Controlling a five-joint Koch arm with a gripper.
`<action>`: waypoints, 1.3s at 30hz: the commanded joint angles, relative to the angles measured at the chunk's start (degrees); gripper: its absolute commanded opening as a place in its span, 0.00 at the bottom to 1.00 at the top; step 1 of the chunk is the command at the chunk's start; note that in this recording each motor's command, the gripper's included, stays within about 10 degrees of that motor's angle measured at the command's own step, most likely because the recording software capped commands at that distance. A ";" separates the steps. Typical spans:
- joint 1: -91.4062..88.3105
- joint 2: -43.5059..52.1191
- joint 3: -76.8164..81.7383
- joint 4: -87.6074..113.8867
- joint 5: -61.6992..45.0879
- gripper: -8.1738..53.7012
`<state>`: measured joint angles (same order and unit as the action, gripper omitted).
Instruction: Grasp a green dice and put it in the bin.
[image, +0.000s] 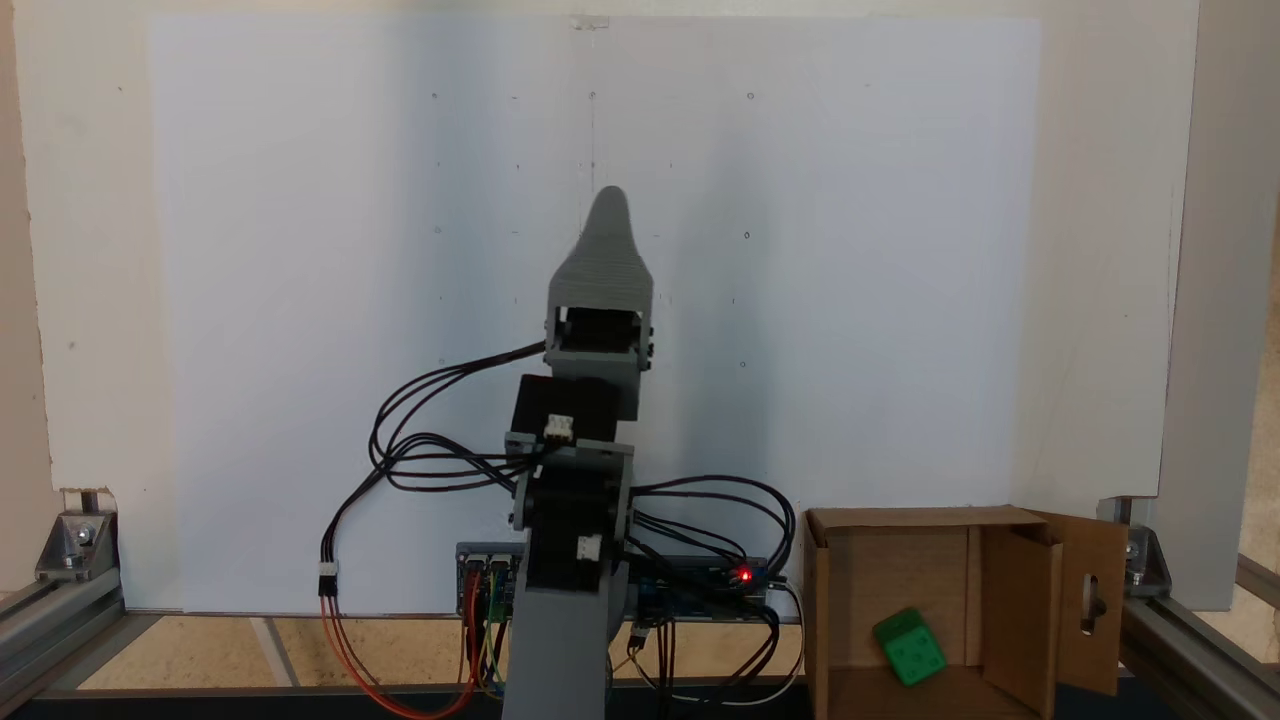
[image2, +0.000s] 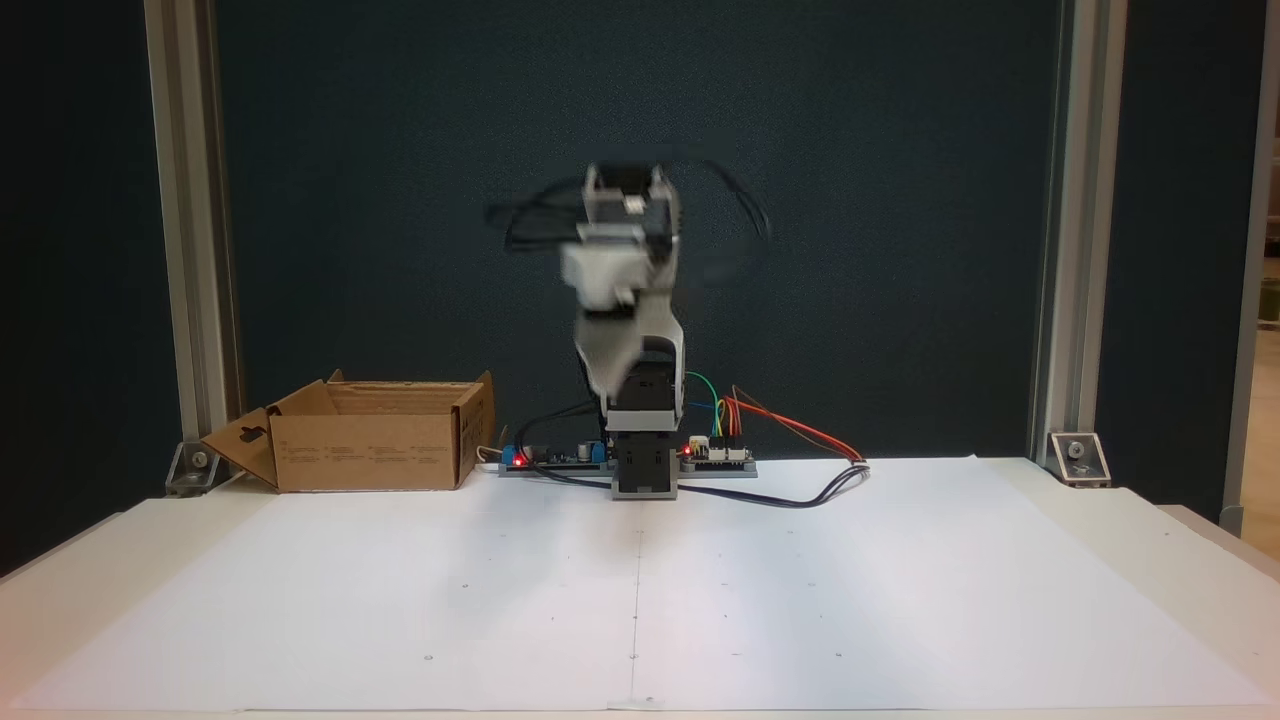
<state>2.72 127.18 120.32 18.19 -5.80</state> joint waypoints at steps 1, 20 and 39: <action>-1.32 3.08 2.20 -9.21 2.29 0.85; -0.62 8.61 35.07 -57.02 2.29 0.83; -0.88 8.61 58.10 -100.88 2.11 0.84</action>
<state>1.93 129.29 176.22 -75.32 -5.54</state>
